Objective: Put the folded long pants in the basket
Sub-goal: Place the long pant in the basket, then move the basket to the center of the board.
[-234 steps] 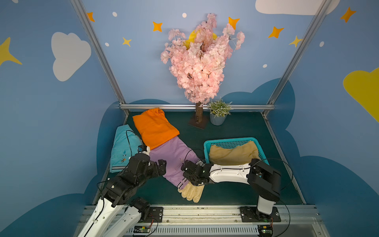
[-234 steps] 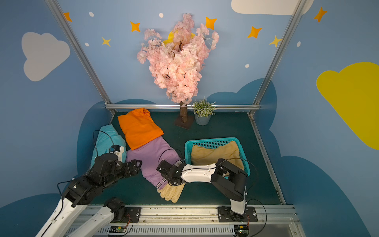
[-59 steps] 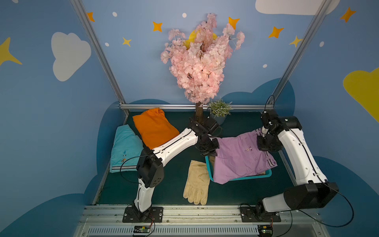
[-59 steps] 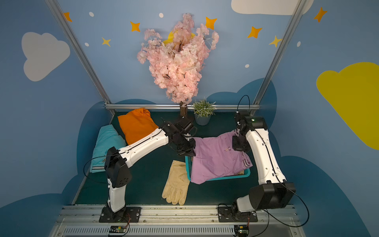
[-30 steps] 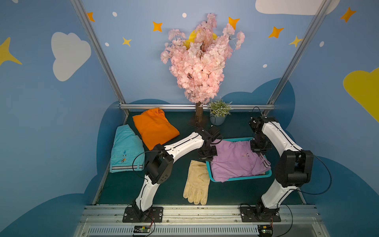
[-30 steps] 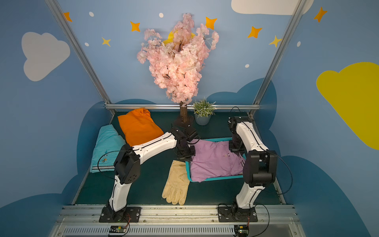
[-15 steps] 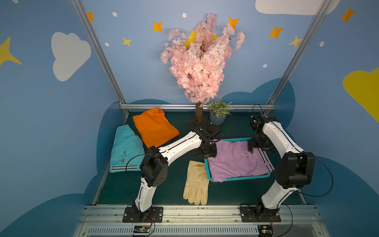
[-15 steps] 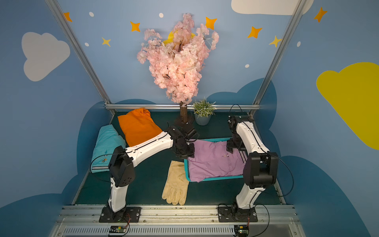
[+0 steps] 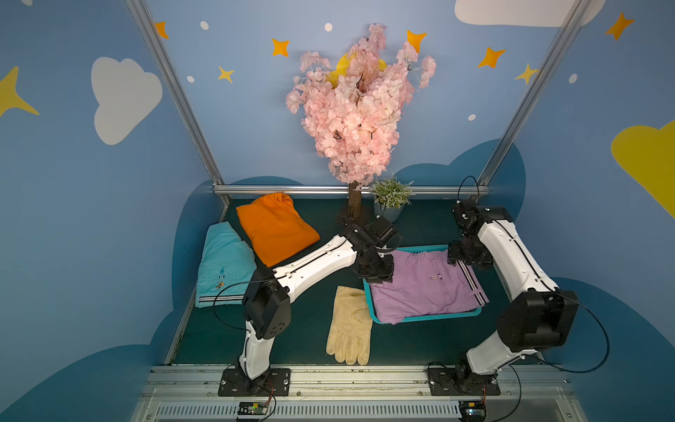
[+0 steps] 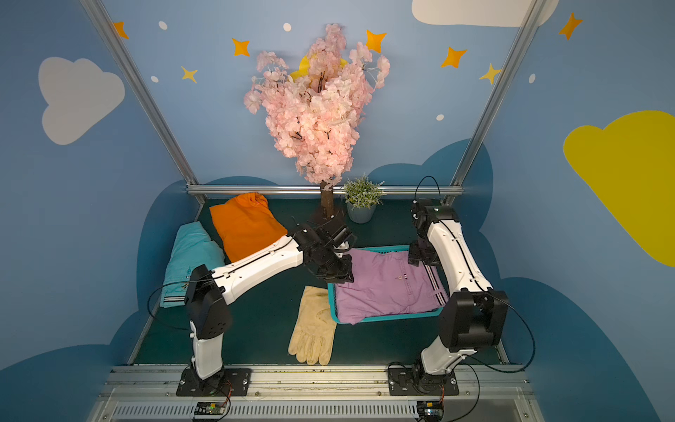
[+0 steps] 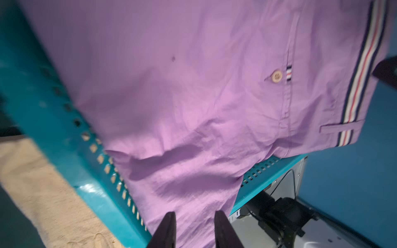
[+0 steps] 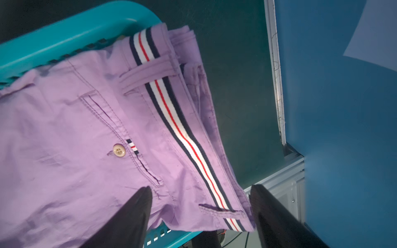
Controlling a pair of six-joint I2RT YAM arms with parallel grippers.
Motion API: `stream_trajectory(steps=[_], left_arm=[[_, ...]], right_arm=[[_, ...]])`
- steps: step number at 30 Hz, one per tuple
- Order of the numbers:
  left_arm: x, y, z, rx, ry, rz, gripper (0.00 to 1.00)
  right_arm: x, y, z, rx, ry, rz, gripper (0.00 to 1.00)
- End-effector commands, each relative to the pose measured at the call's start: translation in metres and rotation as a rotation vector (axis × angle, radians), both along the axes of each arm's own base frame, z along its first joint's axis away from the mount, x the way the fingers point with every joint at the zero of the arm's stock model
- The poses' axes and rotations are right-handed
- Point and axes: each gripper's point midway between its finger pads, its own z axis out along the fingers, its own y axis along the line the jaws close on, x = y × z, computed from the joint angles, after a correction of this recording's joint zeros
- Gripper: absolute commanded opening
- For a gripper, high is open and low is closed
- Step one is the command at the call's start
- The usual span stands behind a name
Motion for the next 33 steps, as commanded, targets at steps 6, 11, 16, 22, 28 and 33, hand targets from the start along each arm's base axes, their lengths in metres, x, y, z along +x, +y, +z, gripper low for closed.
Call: stream_trajectory(steps=[6, 11, 16, 22, 28, 33], left_arm=[[0.002, 0.028, -0.065, 0.15, 0.104, 0.036, 0.27], [0.002, 0.074, -0.08, 0.203, 0.144, 0.116, 0.26], [0.016, 0.118, -0.083, 0.219, 0.142, 0.173, 0.26], [0.019, 0.151, -0.077, 0.18, 0.164, 0.211, 0.26], [0.015, 0.178, -0.076, 0.156, 0.174, 0.255, 0.26], [0.011, 0.196, -0.072, 0.139, 0.174, 0.288, 0.26]], right_arm=[[0.001, 0.011, -0.008, 0.043, 0.005, 0.009, 0.78], [0.002, 0.015, -0.017, 0.037, 0.03, 0.018, 0.84], [-0.001, 0.022, -0.033, 0.04, 0.074, 0.027, 0.86], [-0.003, 0.051, -0.045, 0.152, 0.071, 0.068, 0.86], [-0.001, 0.082, -0.049, 0.261, 0.047, 0.13, 0.85], [0.003, 0.099, -0.046, 0.319, 0.024, 0.162, 0.83]])
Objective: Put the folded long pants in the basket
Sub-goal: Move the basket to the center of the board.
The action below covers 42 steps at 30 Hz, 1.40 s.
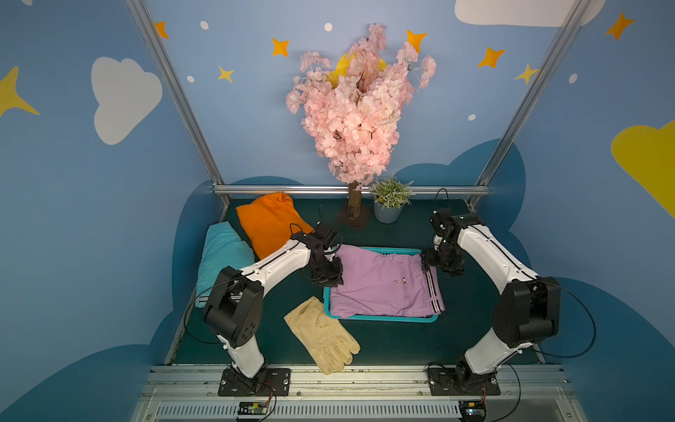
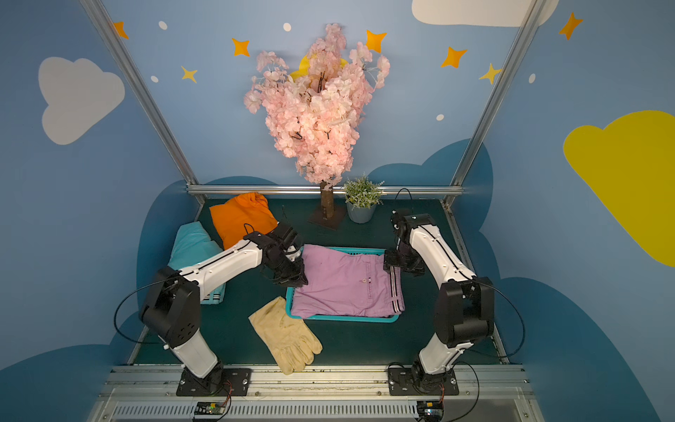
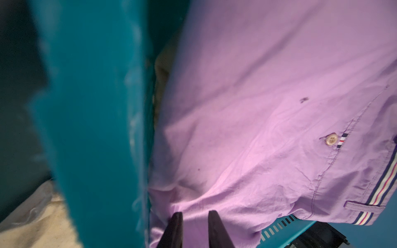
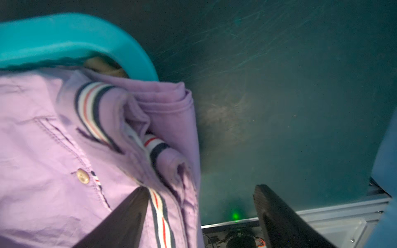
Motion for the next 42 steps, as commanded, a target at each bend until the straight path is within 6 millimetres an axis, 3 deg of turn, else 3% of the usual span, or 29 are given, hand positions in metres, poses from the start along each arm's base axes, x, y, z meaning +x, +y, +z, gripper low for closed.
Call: stream_trajectory(steps=[1, 4, 8, 12, 15, 18, 20, 27, 31, 34, 37, 40, 42], left_arm=[[-0.015, 0.032, -0.011, 0.081, 0.063, 0.033, 0.26], [-0.01, 0.025, 0.01, 0.016, 0.009, 0.018, 0.27], [0.001, 0.02, 0.057, -0.046, -0.124, 0.009, 0.33], [0.008, 0.045, 0.104, -0.016, -0.29, 0.082, 0.44], [0.01, 0.094, 0.123, 0.106, -0.433, 0.234, 0.65], [-0.001, 0.147, 0.13, 0.236, -0.54, 0.361, 0.95], [-0.015, 0.178, 0.128, 0.28, -0.55, 0.462, 1.0], [-0.049, 0.208, 0.1, 0.204, -0.402, 0.596, 0.98], [-0.062, 0.227, 0.099, 0.253, -0.419, 0.652, 0.98], [-0.077, 0.252, 0.105, 0.356, -0.462, 0.734, 0.97], [-0.085, 0.254, 0.106, 0.345, -0.534, 0.757, 0.96], [-0.088, 0.256, 0.119, 0.34, -0.609, 0.761, 0.95], [-0.088, 0.257, 0.121, 0.342, -0.626, 0.762, 0.95]], right_arm=[[0.003, 0.016, 0.009, 0.072, -0.045, 0.017, 0.83], [0.007, 0.03, 0.026, 0.125, -0.11, 0.054, 0.87], [0.005, 0.043, 0.061, 0.177, -0.213, 0.096, 0.9], [-0.004, 0.062, 0.102, 0.304, -0.301, 0.089, 0.9], [-0.013, 0.093, 0.13, 0.495, -0.371, 0.048, 0.88], [-0.02, 0.14, 0.154, 0.707, -0.439, 0.016, 0.85], [-0.025, 0.174, 0.161, 0.784, -0.462, -0.009, 0.82], [-0.043, 0.307, 0.148, 0.808, -0.444, 0.054, 0.82], [-0.039, 0.373, 0.131, 0.809, -0.404, 0.054, 0.83], [-0.027, 0.406, 0.101, 0.798, -0.348, -0.011, 0.83], [-0.012, 0.427, 0.082, 0.772, -0.359, -0.058, 0.82], [0.003, 0.451, 0.075, 0.756, -0.376, -0.066, 0.81], [0.012, 0.462, 0.056, 0.712, -0.332, -0.104, 0.78]])
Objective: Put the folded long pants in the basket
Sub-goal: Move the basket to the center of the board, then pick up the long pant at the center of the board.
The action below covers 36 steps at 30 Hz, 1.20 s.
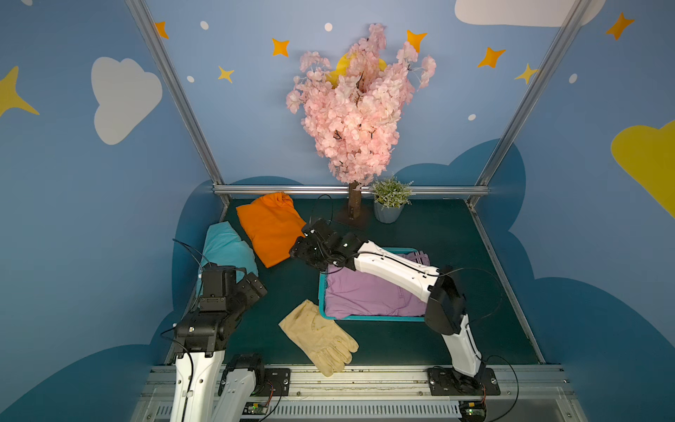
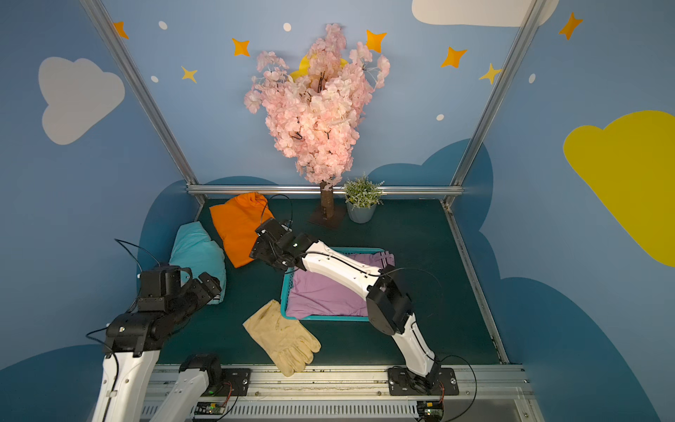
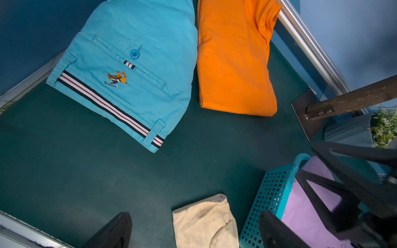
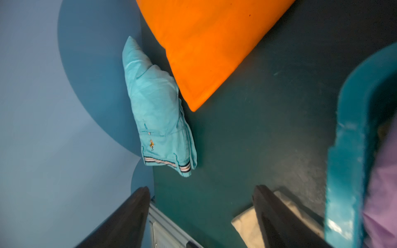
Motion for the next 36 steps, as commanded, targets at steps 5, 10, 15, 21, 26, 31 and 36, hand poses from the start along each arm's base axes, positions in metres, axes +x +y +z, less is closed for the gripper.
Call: stream_trajectory(steps=[5, 10, 15, 21, 26, 31, 36], left_arm=[[0.006, -0.001, -0.004, 0.003, -0.023, -0.015, 0.95], [0.007, -0.007, -0.002, -0.012, -0.041, -0.054, 0.95], [0.007, -0.012, 0.002, -0.02, -0.072, -0.079, 0.95], [0.009, -0.014, 0.001, -0.028, -0.069, -0.092, 0.95], [0.01, -0.016, 0.001, -0.034, -0.069, -0.104, 0.95], [0.011, -0.018, 0.001, -0.039, -0.073, -0.114, 0.95], [0.012, -0.02, 0.0, -0.043, -0.067, -0.122, 0.95]], right_arm=[[0.032, 0.031, -0.048, -0.022, 0.096, -0.123, 0.75], [0.059, 0.048, -0.082, 0.02, 0.109, -0.157, 0.73], [0.077, 0.049, -0.112, 0.034, 0.128, -0.202, 0.73], [0.083, 0.041, -0.147, 0.002, 0.175, -0.272, 0.74], [0.096, 0.051, -0.173, 0.07, 0.196, -0.287, 0.7], [0.099, 0.057, -0.19, 0.102, 0.225, -0.293, 0.65], [0.105, 0.069, -0.196, 0.173, 0.208, -0.286, 0.56]])
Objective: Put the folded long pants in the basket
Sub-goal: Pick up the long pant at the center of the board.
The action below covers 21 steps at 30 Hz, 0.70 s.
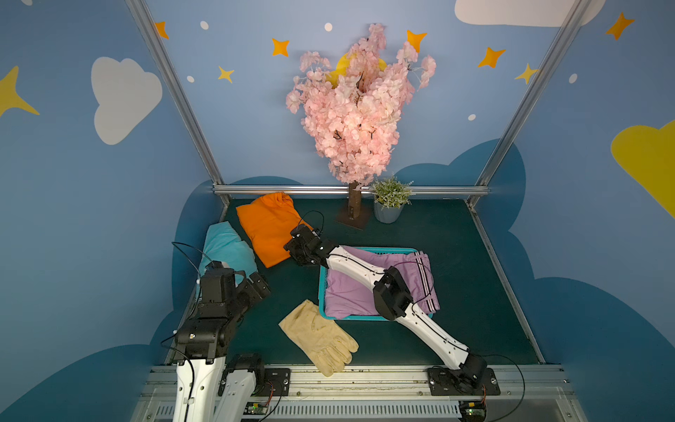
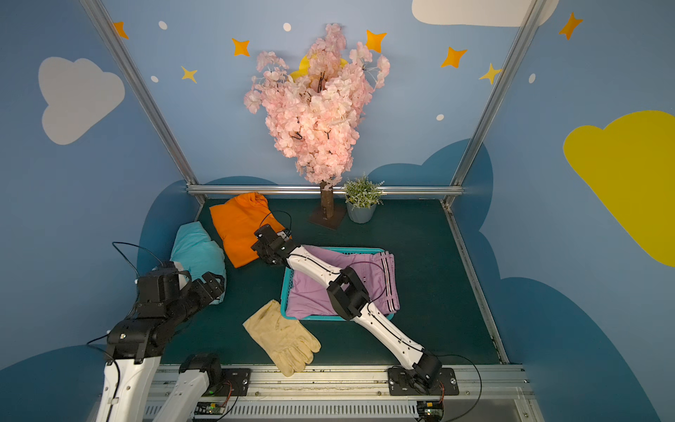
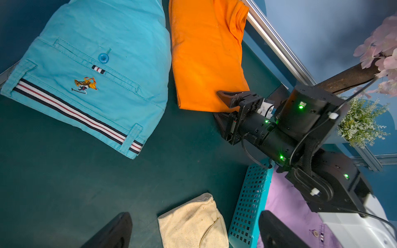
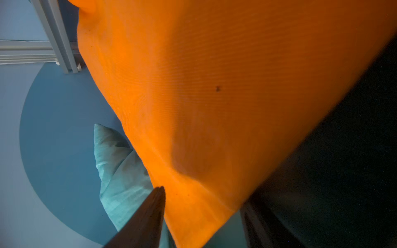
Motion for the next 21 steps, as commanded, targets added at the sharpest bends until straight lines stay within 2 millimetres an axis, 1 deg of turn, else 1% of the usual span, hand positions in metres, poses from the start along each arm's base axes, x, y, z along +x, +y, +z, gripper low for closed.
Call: stream_trajectory(steps=[1, 2, 3, 6, 8, 10, 12, 13, 14, 16, 17, 18, 21], left_arm=[[0.003, -0.003, -0.002, 0.0, 0.001, -0.022, 0.95], [0.003, -0.003, -0.003, 0.0, 0.003, -0.023, 0.95], [0.003, -0.003, -0.003, -0.001, 0.003, -0.022, 0.95], [0.003, -0.003, -0.002, 0.0, 0.001, -0.025, 0.95], [0.004, -0.003, -0.003, -0.001, 0.002, -0.026, 0.95], [0.004, -0.003, -0.002, -0.001, 0.002, -0.026, 0.95], [0.004, -0.003, -0.004, -0.001, 0.005, -0.025, 0.95], [0.004, -0.003, -0.004, -0.001, 0.006, -0.027, 0.95], [0.004, -0.003, -0.004, -0.002, 0.007, -0.026, 0.95], [0.004, -0.003, -0.004, -0.001, 0.005, -0.025, 0.95], [0.005, -0.003, -0.004, -0.002, 0.008, -0.026, 0.95], [0.005, -0.004, -0.005, -0.002, 0.008, -0.027, 0.95], [0.005, -0.004, -0.005, -0.001, 0.009, -0.027, 0.95]], right_arm=[[0.002, -0.001, -0.051, -0.015, 0.035, -0.01, 0.56], [0.002, -0.002, -0.064, -0.019, 0.044, -0.013, 0.53], [0.003, -0.002, -0.07, -0.018, 0.047, -0.011, 0.51], [0.004, 0.0, -0.069, -0.011, 0.026, -0.004, 0.49], [0.006, 0.001, -0.069, -0.004, 0.019, -0.002, 0.44], [0.007, 0.002, -0.071, 0.007, 0.028, 0.0, 0.31], [0.008, 0.004, -0.067, 0.025, 0.021, 0.013, 0.14], [0.009, 0.005, -0.061, 0.034, 0.011, 0.021, 0.03], [0.01, 0.007, -0.054, 0.042, -0.006, 0.032, 0.0], [0.012, 0.011, -0.038, 0.058, -0.046, 0.054, 0.0], [0.014, 0.013, -0.019, 0.077, -0.073, 0.07, 0.0], [0.014, 0.013, -0.005, 0.087, -0.086, 0.087, 0.0], [0.009, 0.006, 0.021, 0.08, -0.069, 0.142, 0.0]])
